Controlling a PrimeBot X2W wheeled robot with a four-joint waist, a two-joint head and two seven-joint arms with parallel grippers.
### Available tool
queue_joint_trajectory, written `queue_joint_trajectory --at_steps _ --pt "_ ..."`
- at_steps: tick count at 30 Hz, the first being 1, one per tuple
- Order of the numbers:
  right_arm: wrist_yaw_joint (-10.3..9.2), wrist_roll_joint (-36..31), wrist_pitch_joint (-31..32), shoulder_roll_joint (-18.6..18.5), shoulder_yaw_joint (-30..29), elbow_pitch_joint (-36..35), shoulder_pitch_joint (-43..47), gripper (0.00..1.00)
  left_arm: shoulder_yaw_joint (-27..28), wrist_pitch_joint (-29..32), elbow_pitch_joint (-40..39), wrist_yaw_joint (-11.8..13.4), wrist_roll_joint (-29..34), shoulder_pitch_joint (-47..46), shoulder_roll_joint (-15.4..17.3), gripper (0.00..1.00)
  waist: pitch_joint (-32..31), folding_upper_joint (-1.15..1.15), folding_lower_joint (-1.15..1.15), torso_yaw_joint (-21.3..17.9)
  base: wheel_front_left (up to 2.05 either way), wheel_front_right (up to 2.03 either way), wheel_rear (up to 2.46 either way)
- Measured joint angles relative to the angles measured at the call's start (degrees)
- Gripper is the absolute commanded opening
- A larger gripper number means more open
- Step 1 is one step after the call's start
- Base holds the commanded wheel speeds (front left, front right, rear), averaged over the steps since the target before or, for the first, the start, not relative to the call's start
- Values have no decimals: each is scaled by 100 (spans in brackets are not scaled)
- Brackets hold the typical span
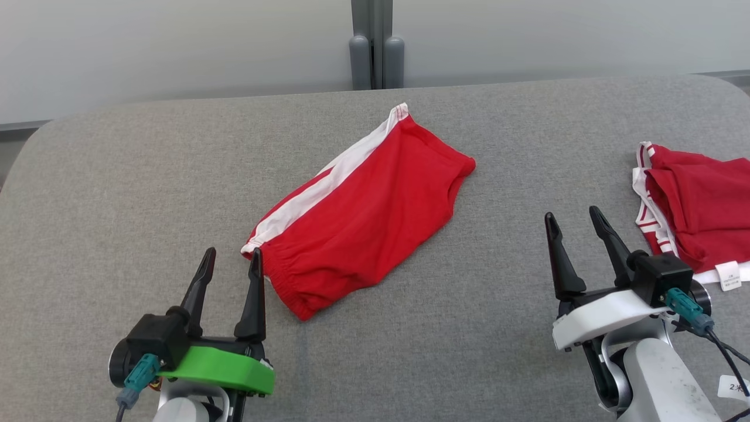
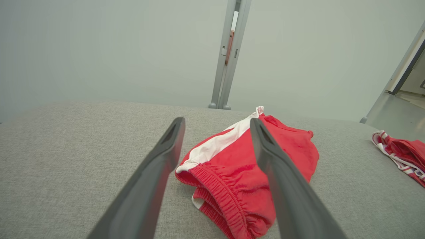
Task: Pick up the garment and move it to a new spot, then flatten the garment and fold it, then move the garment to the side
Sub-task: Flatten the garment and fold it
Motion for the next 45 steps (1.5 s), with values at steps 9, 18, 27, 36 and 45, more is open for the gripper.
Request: queue_joint_trajectory --at_steps 9,18,27,36,45 --pt "0 -52 1 97 -23 186 -4 100 -109 0 -23 18 -41 24 1 100 23 0 0 85 0 0 0" --pt "0 1573 305 199 131 786 -797 100 -357 0 -3 18 -52 -100 0 100 349 0 0 324 0 0 0" --pt "-5 3776 1543 182 -168 1580 -1674 100 -742 0 14 42 -188 -387 -2 100 702 0 0 904 0 0 0" --pt "-5 3989 1815 45 -896 2892 -2343 100 -1217 0 27 146 -385 -405 0 100 880 0 0 1522 0 0 0" --pt "-7 3831 2005 -49 -1338 3817 -2942 100 -1337 0 -37 246 -502 -387 1 100 951 0 0 1989 0 0 0"
